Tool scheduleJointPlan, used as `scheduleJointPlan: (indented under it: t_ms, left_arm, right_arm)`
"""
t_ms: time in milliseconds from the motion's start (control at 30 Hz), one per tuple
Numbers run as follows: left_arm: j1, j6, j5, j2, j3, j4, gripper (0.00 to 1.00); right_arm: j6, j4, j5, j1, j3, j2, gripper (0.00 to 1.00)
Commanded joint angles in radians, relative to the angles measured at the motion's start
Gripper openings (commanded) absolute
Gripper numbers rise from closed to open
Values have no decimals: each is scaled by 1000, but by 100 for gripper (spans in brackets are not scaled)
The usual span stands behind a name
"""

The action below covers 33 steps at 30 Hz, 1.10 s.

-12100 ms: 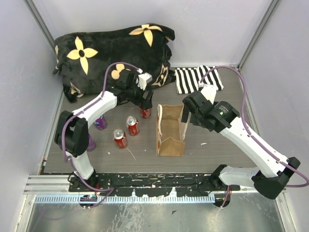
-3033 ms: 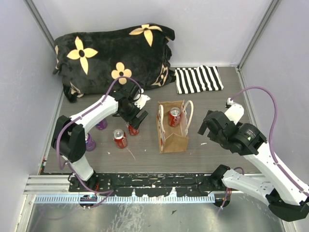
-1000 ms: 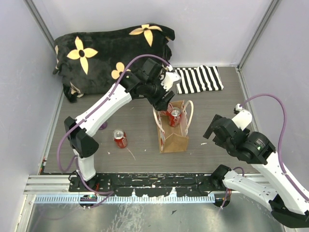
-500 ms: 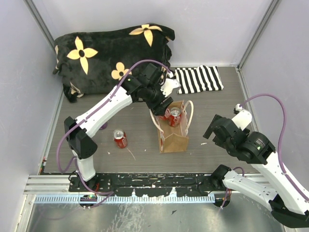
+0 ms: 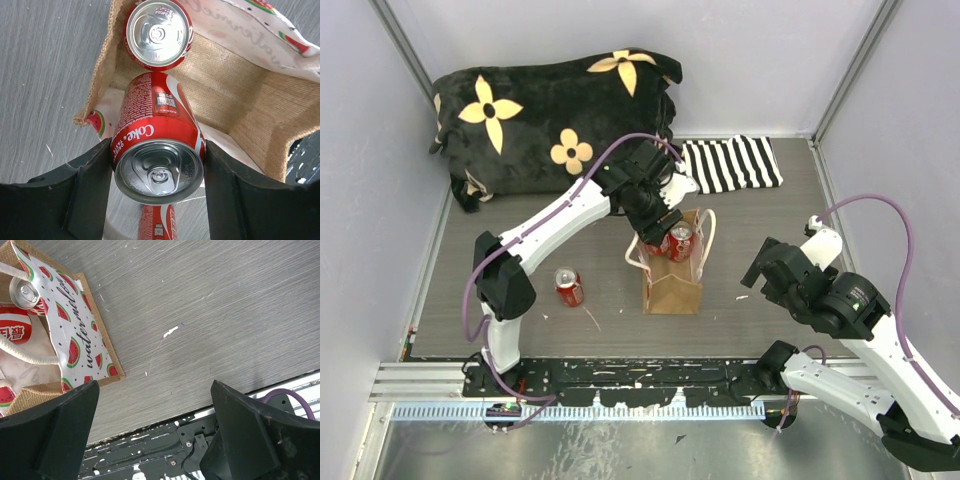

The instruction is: Place the beverage into the canvas bag

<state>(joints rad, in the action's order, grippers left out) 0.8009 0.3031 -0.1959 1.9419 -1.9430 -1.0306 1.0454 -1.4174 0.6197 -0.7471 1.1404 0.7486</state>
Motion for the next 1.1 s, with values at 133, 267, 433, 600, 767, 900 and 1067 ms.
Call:
scheduleJointPlan:
  t_ms: [133, 267, 433, 600, 767, 900, 1067]
  left_arm:
    - [10, 12, 84, 62, -69, 23, 0]
    - [17, 13, 101, 85, -74, 29, 0]
    - [24, 6, 118, 121, -75, 47, 0]
    - [26, -8, 133, 147, -63, 71, 0]
    - [29, -22, 151, 164, -27, 108, 0]
    - [28, -31, 168, 173, 3, 147, 0]
    - [31, -36, 170, 197, 10, 147, 0]
  right_arm:
    - [35, -24, 38, -3, 24, -12, 100]
    - [42, -36, 41, -4, 25, -21, 100]
    - [44, -44, 40, -3, 25, -30, 100]
    - [45, -44, 30, -3, 21, -36, 100]
    - [42, -45, 19, -4, 21, -39, 100]
    - [41, -45, 13, -4, 20, -40, 100]
    - [38, -45, 8, -4, 22, -42, 100]
